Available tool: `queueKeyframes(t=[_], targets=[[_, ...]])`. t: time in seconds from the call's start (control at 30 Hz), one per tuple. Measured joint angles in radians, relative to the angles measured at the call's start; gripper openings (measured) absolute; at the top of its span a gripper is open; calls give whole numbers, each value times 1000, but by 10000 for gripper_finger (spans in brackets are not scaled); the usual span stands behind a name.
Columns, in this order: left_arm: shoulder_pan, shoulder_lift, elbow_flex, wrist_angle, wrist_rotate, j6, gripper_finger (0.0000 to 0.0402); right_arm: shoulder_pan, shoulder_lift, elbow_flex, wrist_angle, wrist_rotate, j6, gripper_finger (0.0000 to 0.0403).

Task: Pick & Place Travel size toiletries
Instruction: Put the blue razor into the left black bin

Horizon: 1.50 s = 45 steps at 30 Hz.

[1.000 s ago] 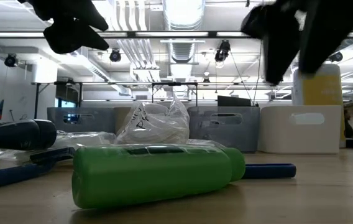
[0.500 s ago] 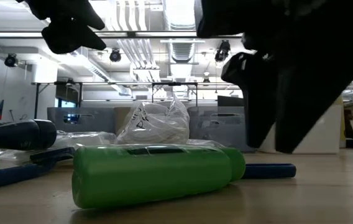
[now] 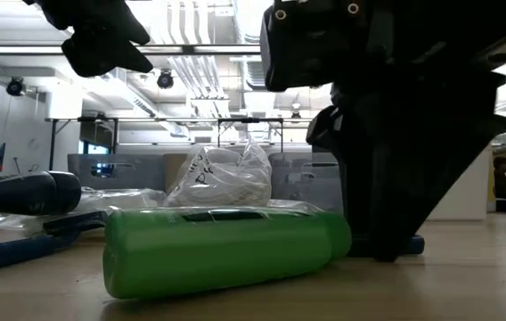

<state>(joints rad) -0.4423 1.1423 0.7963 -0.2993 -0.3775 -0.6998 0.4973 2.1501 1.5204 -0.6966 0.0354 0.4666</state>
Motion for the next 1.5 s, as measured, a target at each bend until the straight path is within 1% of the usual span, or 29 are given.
queueKeyframes(t=[0.23,0.3,0.5,0.63,0.7,0.83,0.97,1.07,1.17,1.23,1.4,1.5], targets=[[-18,0,0,1,2,0,193,-2,-5,-2,-2,-6,78,37],[-25,0,0,0,2,10,193,-2,-9,-2,-2,-6,98,21],[-36,0,10,0,5,23,193,0,-38,-7,-10,-19,142,24],[-37,-1,12,3,6,49,193,2,-118,-7,-19,-18,157,24],[-37,-1,13,28,6,71,193,2,-161,-6,-27,3,171,24],[-37,-1,15,176,23,160,193,-1,-250,-7,-33,104,248,23],[-39,-2,15,318,28,270,193,-6,-336,-12,-21,275,386,23],[-39,-2,16,358,10,307,193,-6,-382,-14,13,405,473,23],[-36,-2,16,381,-29,307,193,3,-416,-14,79,494,502,23],[-33,-2,16,407,-43,305,193,8,-425,-13,118,528,501,23],[-4,-2,16,425,-42,214,193,14,-424,-12,218,571,469,23],[17,-1,15,461,0,180,193,12,-423,-11,293,597,435,23]])
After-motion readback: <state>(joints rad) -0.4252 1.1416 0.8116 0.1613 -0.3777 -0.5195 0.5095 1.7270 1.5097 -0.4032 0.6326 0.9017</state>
